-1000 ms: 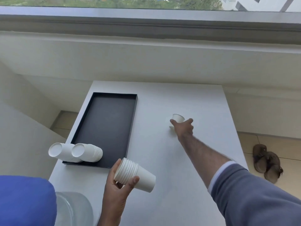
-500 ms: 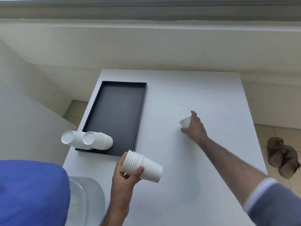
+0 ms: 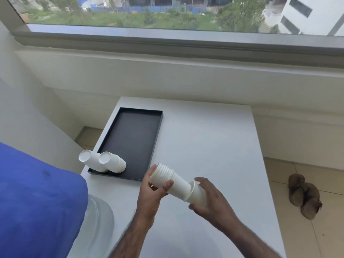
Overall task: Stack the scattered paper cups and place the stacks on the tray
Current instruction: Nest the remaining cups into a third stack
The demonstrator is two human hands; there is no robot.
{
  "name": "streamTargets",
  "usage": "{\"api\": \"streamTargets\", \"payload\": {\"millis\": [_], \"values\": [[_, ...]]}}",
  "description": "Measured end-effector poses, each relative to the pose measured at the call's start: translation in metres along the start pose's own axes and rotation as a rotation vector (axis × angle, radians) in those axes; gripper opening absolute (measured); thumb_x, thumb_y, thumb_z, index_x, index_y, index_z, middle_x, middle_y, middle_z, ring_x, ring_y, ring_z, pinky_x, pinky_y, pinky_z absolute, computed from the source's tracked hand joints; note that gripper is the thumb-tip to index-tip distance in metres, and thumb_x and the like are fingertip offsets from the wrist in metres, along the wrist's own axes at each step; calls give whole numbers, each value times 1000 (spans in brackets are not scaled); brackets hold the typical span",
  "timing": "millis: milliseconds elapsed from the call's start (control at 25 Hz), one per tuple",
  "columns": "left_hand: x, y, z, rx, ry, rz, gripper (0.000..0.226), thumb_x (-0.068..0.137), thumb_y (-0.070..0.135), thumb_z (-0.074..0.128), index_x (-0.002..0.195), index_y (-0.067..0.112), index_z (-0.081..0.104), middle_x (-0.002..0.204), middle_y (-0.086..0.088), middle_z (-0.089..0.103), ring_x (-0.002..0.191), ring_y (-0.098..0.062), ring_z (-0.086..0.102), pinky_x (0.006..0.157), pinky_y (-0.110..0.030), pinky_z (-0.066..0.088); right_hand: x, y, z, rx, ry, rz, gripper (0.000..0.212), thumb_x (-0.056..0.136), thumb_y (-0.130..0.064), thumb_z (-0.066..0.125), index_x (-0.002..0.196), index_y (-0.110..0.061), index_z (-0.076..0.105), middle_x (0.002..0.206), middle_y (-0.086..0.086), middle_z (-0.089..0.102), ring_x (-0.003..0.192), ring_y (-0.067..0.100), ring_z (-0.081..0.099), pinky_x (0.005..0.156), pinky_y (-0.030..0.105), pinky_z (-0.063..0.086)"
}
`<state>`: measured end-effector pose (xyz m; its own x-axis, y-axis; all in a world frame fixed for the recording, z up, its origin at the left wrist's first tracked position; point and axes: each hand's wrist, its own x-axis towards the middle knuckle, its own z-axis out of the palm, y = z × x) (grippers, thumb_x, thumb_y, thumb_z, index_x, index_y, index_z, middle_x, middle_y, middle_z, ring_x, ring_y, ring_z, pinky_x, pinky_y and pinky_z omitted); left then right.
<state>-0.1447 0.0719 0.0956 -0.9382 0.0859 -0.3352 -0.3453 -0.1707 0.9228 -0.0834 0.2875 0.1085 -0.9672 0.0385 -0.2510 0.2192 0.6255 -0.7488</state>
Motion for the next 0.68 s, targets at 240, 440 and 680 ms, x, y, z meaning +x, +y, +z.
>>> {"api": "streamTargets", "payload": {"millis": [240, 440, 680], "values": [[-28, 4, 25, 61, -76, 4, 81, 75, 32, 91, 146, 19, 55, 134, -19, 65, 122, -35, 67, 99, -56, 59, -29, -16, -13, 91, 14, -17, 56, 73, -37, 78, 119, -38, 47, 106, -12, 62, 88, 14, 64, 75, 43, 57], [-45, -5, 37, 46, -114, -31, 74, 79, 37, 90, 141, 15, 57, 128, -21, 68, 120, -42, 67, 93, -50, 61, -35, -26, -9, 156, 111, 2, 54, 66, -50, 78, 105, -35, 46, 92, -9, 64, 77, 13, 66, 63, 39, 57], [-50, -11, 28, -69, 49, -75, 53, 101, 55, 54, 143, 21, 54, 133, -11, 69, 122, -29, 69, 106, -51, 56, -23, -40, 0, 188, 90, -102, 48, 76, -33, 76, 116, -40, 52, 116, -14, 54, 100, 3, 57, 74, 20, 53]]}}
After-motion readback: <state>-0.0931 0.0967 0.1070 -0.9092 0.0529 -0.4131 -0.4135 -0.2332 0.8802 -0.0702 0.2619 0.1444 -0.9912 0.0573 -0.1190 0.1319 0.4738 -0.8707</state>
